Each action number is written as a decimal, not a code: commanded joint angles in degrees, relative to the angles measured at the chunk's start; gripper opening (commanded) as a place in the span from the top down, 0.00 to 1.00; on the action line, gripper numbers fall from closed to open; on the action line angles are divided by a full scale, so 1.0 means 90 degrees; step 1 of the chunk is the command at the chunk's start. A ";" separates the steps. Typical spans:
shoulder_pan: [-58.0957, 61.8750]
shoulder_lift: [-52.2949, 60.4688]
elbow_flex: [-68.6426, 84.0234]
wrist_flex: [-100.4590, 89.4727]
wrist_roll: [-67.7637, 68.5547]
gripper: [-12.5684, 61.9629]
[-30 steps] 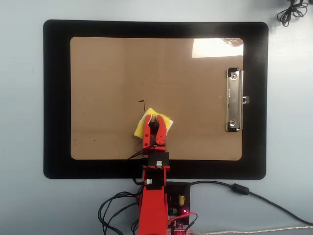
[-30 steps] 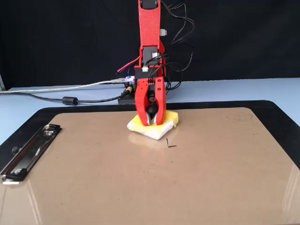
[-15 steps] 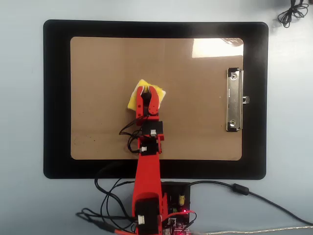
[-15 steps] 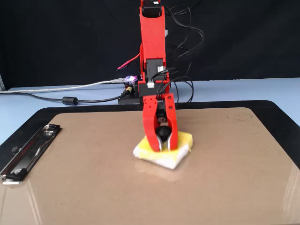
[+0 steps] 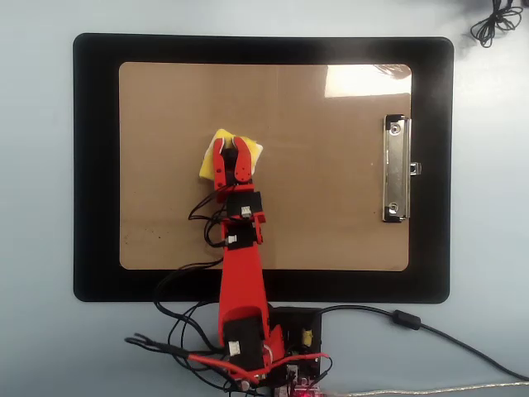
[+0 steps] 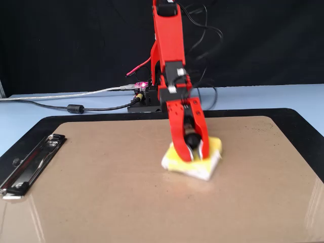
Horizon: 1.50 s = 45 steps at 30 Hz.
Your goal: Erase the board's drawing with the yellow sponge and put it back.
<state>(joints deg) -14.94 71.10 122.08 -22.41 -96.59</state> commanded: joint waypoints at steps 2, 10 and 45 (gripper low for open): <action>-0.0098 -0.0029 0.0195 -0.0020 -0.0088 0.94; -0.0098 0.3291 0.3457 0.0010 -0.0068 0.94; -0.4277 0.2803 0.0010 0.2666 -0.2383 0.92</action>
<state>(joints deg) -53.00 95.54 125.24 1.76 -116.72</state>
